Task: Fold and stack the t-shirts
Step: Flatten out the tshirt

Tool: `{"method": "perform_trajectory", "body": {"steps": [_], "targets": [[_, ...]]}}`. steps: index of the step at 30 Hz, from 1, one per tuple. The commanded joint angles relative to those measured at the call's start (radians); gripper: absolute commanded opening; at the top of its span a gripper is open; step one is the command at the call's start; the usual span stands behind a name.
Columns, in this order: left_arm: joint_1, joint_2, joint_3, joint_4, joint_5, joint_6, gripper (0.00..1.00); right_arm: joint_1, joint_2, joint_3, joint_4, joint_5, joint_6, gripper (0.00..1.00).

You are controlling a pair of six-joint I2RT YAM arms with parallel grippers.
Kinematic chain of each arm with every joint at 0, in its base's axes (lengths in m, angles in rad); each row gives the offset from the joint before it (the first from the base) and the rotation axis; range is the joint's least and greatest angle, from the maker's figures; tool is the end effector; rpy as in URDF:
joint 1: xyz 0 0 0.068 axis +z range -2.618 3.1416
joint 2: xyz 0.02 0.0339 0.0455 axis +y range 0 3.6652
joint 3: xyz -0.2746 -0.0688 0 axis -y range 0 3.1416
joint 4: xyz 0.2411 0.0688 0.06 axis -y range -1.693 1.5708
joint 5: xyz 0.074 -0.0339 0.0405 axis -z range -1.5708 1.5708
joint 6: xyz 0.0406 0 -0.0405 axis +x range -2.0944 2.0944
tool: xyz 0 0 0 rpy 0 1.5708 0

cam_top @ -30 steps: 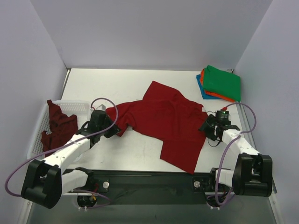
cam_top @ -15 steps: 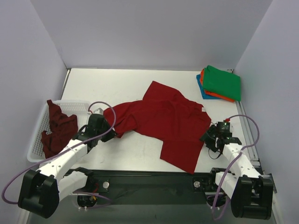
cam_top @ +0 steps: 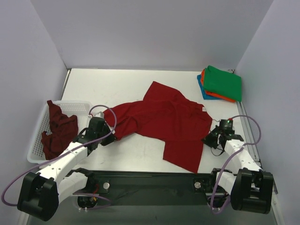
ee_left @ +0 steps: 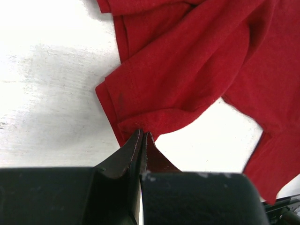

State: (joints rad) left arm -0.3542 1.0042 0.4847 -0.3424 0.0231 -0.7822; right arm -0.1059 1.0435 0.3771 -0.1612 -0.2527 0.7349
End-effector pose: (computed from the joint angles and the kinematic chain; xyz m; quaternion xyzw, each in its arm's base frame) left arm 0.1744 -0.0655 0.1906 -0.1952 0.9172 -0.1959 0.2867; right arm 0.1851 -0.0095 0.1655 0.3355 0.8625 0.2231 0.3062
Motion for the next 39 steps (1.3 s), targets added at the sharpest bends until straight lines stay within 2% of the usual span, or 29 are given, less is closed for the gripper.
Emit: {"method": "perform_trajectory", "body": {"steps": [1, 5, 10, 11, 12, 15, 23, 30, 34, 39], "targets": [[-0.028, -0.012, 0.028, -0.013, 0.003, 0.031, 0.00, -0.078, 0.004, 0.147, -0.086, 0.021, -0.057, 0.00], [-0.103, -0.016, 0.023, -0.026, -0.015, 0.020, 0.00, -0.216, 0.023, 0.285, -0.172, 0.029, -0.127, 0.00], [-0.212, -0.009, -0.023, -0.021, -0.046, -0.008, 0.00, -0.279, 0.055, 0.342, -0.193, 0.006, -0.152, 0.00], [-0.224, -0.009, -0.031, -0.018, -0.043, -0.012, 0.09, -0.281, 0.058, 0.344, -0.195, 0.006, -0.154, 0.00], [-0.239, -0.016, -0.043, -0.009, -0.038, -0.015, 0.25, -0.281, 0.059, 0.341, -0.195, 0.007, -0.155, 0.00], [-0.288, -0.068, -0.049, -0.015, -0.057, -0.052, 0.46, -0.285, 0.056, 0.347, -0.196, 0.035, -0.155, 0.00], [-0.302, -0.160, -0.038, -0.164, -0.146, -0.170, 0.45, -0.316, 0.072, 0.396, -0.201, -0.005, -0.135, 0.00], [-0.405, -0.150, -0.009, -0.305, -0.298, -0.339, 0.42, -0.316, 0.069, 0.391, -0.199, -0.016, -0.137, 0.00], [-0.477, -0.148, -0.012, -0.300, -0.345, -0.408, 0.43, -0.316, 0.064, 0.378, -0.195, -0.016, -0.143, 0.00], [-0.494, -0.121, 0.006, -0.256, -0.344, -0.425, 0.45, -0.316, 0.061, 0.373, -0.187, -0.033, -0.141, 0.00]]}}
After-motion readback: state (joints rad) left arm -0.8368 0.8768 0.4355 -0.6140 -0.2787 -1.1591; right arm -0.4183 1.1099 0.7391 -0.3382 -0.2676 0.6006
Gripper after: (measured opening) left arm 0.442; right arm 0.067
